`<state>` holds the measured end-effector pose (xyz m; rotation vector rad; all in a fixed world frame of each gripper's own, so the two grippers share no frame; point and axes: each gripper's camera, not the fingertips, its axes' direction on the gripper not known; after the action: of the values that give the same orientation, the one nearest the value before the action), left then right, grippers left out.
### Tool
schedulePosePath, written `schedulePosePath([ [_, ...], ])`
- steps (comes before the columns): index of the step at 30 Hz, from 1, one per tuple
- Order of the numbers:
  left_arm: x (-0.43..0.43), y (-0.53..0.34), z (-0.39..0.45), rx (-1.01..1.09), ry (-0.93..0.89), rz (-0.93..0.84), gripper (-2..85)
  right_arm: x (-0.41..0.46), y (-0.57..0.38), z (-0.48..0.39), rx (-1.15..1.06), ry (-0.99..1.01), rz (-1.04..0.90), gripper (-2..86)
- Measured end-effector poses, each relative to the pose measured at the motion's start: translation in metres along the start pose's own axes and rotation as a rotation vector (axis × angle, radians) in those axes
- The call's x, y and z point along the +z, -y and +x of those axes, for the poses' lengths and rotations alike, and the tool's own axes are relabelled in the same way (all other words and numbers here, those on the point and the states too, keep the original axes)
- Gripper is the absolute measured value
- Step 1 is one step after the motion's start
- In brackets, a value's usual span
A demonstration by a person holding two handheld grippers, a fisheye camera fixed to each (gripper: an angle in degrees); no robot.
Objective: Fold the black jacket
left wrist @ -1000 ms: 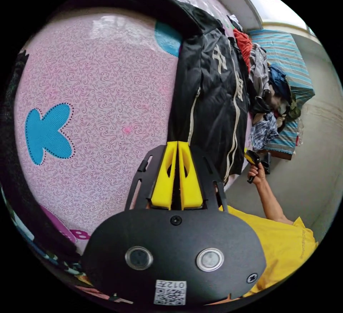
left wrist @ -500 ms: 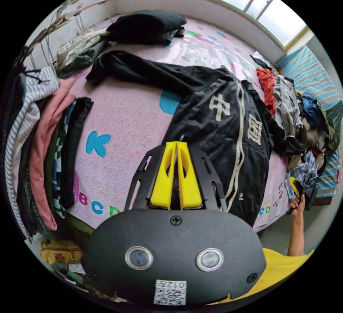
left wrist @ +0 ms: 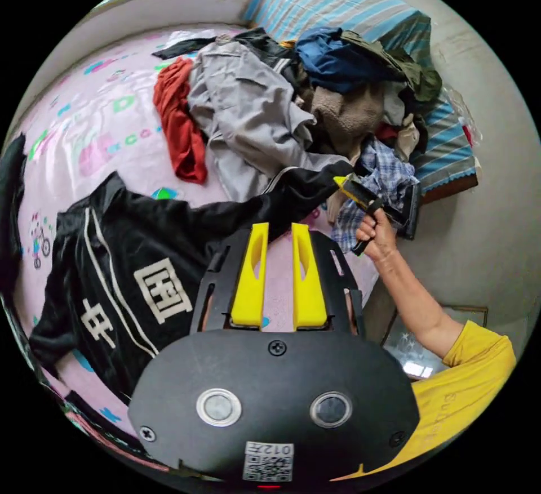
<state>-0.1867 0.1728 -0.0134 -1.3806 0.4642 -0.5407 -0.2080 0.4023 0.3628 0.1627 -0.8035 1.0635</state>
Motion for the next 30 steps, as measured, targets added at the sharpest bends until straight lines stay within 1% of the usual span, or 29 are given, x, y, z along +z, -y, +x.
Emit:
schedulePosePath([
  [2,0.007,0.041,0.032,0.095,0.023,-0.056,10.0,0.005,-0.036,-0.031,-0.149,-0.019,0.012,1.1],
  [3,0.015,0.062,0.051,0.154,0.047,-0.096,11.1,0.006,-0.044,-0.038,-0.181,-0.026,0.013,1.1],
  [5,0.031,0.085,0.076,0.237,0.130,-0.163,12.2,0.012,-0.073,-0.060,-0.279,-0.032,0.003,0.9],
  [7,0.052,0.102,0.098,0.324,0.262,-0.243,13.0,0.017,-0.091,-0.074,-0.333,-0.019,-0.011,0.8],
  [8,0.058,0.105,0.101,0.340,0.292,-0.262,13.1,0.020,-0.101,-0.083,-0.376,-0.013,-0.023,0.8],
  [12,0.085,0.113,0.097,0.376,0.537,-0.390,11.3,0.021,-0.129,-0.107,-0.499,-0.019,-0.029,0.8],
  [14,0.087,0.111,0.087,0.384,0.539,-0.422,9.3,0.022,-0.145,-0.120,-0.559,-0.030,-0.039,0.8],
  [17,0.067,0.106,0.061,0.308,0.418,-0.373,7.2,0.016,-0.155,-0.131,-0.562,-0.023,-0.030,1.0],
  [19,0.031,0.103,0.030,0.209,0.281,-0.257,6.3,0.002,-0.157,-0.132,-0.521,-0.007,0.035,1.1],
  [20,0.020,0.102,0.022,0.187,0.246,-0.221,6.1,-0.009,-0.158,-0.130,-0.481,0.014,0.085,1.2],
  [21,-0.006,0.098,0.007,0.155,0.172,-0.132,5.7,-0.014,-0.159,-0.128,-0.453,0.014,0.108,1.1],
  [22,-0.031,0.092,-0.009,0.119,0.121,-0.057,5.4,-0.020,-0.161,-0.124,-0.394,0.000,0.145,1.0],
  [23,-0.042,0.089,-0.016,0.105,0.105,-0.025,5.3,-0.021,-0.164,-0.121,-0.360,-0.006,0.152,0.9],
  [25,-0.085,0.070,-0.044,0.062,0.066,0.087,4.9,-0.017,-0.169,-0.119,-0.314,0.000,0.118,0.8],
  [26,-0.094,0.065,-0.051,0.049,0.055,0.111,4.8,-0.011,-0.173,-0.121,-0.299,0.006,0.083,0.8],
  [30,-0.142,0.007,-0.107,-0.033,-0.016,0.277,4.5,0.010,-0.192,-0.145,-0.321,-0.002,-0.016,0.8],
])
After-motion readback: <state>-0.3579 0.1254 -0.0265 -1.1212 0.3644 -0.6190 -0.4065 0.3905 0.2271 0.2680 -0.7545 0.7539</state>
